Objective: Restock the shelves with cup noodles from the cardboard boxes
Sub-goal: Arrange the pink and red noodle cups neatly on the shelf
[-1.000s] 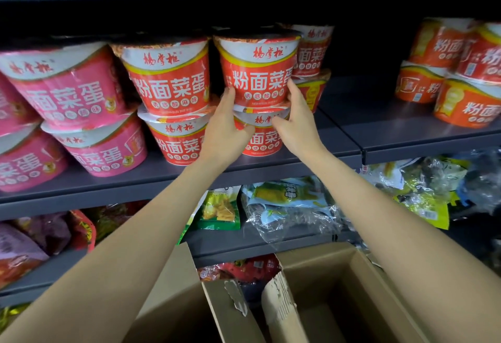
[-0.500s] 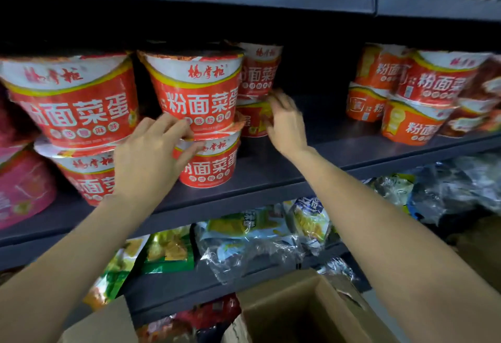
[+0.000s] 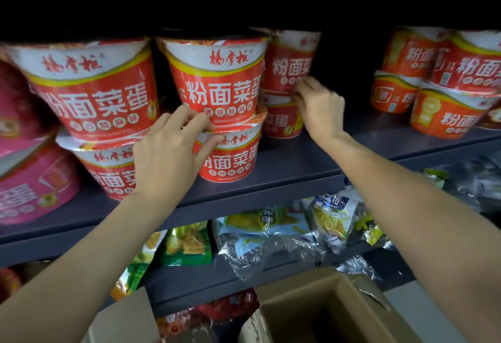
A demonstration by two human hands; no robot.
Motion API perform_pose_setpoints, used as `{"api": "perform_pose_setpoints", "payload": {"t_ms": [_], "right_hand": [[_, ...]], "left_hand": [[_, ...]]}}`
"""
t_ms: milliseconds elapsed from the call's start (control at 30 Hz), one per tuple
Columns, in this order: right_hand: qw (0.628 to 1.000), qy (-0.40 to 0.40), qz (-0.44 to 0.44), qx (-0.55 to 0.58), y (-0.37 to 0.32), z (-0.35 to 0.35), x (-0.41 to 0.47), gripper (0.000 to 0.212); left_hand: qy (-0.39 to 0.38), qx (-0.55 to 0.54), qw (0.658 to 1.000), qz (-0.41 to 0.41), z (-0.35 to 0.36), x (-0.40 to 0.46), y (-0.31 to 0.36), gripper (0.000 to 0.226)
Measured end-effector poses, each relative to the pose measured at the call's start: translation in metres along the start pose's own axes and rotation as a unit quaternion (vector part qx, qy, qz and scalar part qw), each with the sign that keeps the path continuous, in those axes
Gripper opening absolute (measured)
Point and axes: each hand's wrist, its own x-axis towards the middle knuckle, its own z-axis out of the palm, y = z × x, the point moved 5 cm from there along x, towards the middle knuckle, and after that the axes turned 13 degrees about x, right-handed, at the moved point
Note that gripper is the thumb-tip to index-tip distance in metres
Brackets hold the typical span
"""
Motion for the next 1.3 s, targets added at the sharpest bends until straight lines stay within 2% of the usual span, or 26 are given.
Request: {"api": "perform_pose_setpoints", "payload": {"t_ms": [133,267,367,433,500,533,600,733,800,900,967,1000,1200,1300], "right_hand": [[0.989,0.054,0.003,0.136,0.004,-0.049,-0.045,0.013],[0.963,0.008,0.011,0.27,0.01,-0.081,-0.067,0.01],[0.951,-0.022,0.088,0.295,0.021,-0.09,-0.068,0.008],[0.938,-0.038,0.169,0.302,0.023,-0.088,-0.069,0.016],[0.901,-0.068,0.245,0.352,0.014,-0.079,-0.073,0.033],[0.882,-0.075,0.274,0.377,0.008,-0.074,-0.076,0.043],[0.87,-0.059,0.299,0.387,0.005,-0.068,-0.077,0.053],[0.882,-0.041,0.297,0.363,0.015,-0.072,-0.072,0.044],[0.908,-0.005,0.279,0.312,0.017,-0.078,-0.076,0.033],[0.973,0.07,0.159,0.154,-0.006,-0.088,-0.083,0.022],[0.992,0.061,0.078,0.077,-0.028,-0.082,-0.081,0.024],[0.994,0.052,0.072,0.065,-0.034,-0.078,-0.078,0.024],[0.978,0.084,0.114,0.153,-0.036,-0.063,-0.065,0.008],[0.968,0.035,0.11,0.225,-0.012,-0.065,-0.055,0.007]], "left_hand": [[-0.009,-0.001,1.0,-0.023,0.002,-0.004,0.001,0.03],[-0.02,0.001,0.999,-0.031,-0.001,-0.002,0.002,0.031],[-0.032,0.01,0.998,-0.06,-0.006,-0.002,0.008,0.025],[-0.041,0.019,0.996,-0.076,-0.01,-0.005,0.012,0.018],[-0.053,0.025,0.995,-0.079,-0.014,-0.007,0.014,0.017],[-0.06,0.023,0.995,-0.077,-0.015,-0.008,0.014,0.017],[-0.069,0.017,0.995,-0.07,-0.016,-0.007,0.014,0.017],[-0.087,0.015,0.995,-0.052,-0.018,-0.005,0.015,0.017],[-0.095,0.016,0.994,-0.043,-0.018,-0.003,0.012,0.017],[-0.108,0.015,0.993,-0.046,-0.017,-0.002,0.009,0.015],[-0.111,0.013,0.993,-0.047,-0.017,-0.002,0.01,0.016],[-0.113,0.012,0.992,-0.048,-0.017,-0.002,0.011,0.016],[-0.128,0.012,0.99,-0.051,-0.017,-0.003,0.009,0.018],[-0.134,0.012,0.99,-0.05,-0.017,-0.003,0.009,0.02]]}}
